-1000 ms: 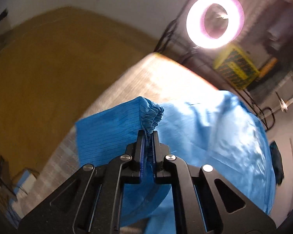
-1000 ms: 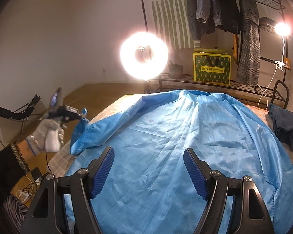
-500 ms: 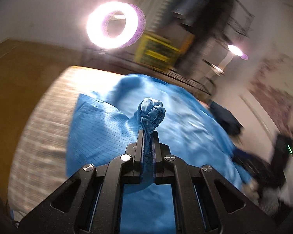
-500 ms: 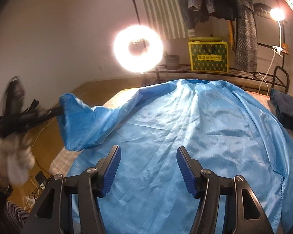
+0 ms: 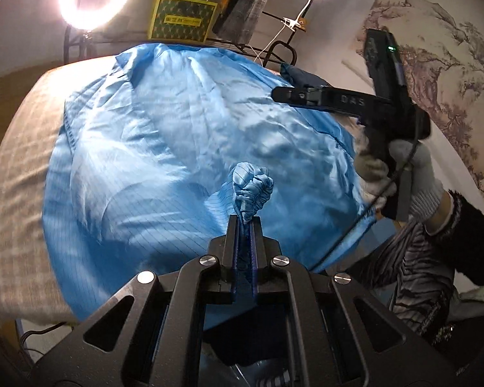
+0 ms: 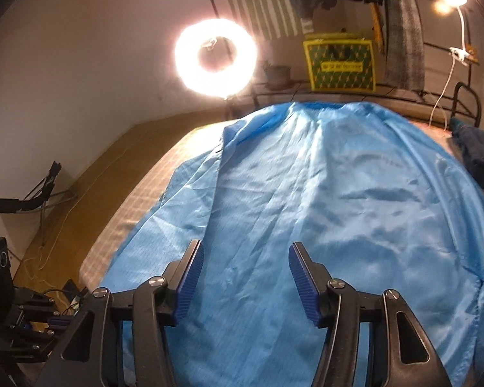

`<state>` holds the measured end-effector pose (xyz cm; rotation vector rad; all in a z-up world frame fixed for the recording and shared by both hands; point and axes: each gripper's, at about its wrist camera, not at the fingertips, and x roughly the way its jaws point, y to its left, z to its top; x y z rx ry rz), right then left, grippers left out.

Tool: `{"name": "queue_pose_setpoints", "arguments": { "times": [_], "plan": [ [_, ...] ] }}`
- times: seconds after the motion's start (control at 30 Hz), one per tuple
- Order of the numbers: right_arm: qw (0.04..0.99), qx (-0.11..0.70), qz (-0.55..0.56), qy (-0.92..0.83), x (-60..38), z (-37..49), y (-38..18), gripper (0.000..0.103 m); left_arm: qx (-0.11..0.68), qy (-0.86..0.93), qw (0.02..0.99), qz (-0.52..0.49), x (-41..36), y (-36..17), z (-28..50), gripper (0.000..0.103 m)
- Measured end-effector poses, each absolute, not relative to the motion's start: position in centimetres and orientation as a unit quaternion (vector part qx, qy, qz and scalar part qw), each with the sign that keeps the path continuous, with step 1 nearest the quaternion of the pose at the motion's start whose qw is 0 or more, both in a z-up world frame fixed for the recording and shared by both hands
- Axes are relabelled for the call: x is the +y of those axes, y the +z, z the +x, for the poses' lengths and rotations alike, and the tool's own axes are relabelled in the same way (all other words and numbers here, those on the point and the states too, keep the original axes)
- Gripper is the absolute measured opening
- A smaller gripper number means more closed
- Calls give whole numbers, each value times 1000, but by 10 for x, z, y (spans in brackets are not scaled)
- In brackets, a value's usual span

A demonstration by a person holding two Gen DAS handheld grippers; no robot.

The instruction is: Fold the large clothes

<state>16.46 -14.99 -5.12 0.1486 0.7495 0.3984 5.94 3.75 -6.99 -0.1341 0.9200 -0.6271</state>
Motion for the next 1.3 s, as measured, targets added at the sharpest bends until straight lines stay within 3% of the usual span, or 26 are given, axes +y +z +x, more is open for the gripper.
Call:
{"name": "queue_pose_setpoints", "arguments": {
  "times": [0.23,0.43,0.57,0.67,0.77,0.87,0.93,1.1,1.3],
  "plan": [
    [887,398,64,226,-123,178,-71,56,459,-287,839,-50,70,-92,23,3],
    [856,449,72,247,-95,192,-101,56,445,-272,845,-118,98,-85,14,3],
    [828,484,80,271,-76,193,-121,56,413,-311,847,-122,87,-62,6,3],
    [834,482,41,265,-65,186,-123,56,437,-326,834,-88,66,-64,5,4],
    [839,478,25,260,-64,179,-121,56,468,-338,814,-71,55,-72,4,17],
    [841,477,21,255,-68,173,-118,56,458,-336,818,-89,69,-65,3,23],
    [840,480,21,251,-72,170,-116,56,445,-320,830,-107,84,-58,7,33],
    [840,473,24,265,-87,155,-107,56,453,-222,846,-171,132,-63,46,33],
    [824,469,29,316,-93,112,-99,56,518,-138,818,-208,163,-112,96,33]
  ]
}}
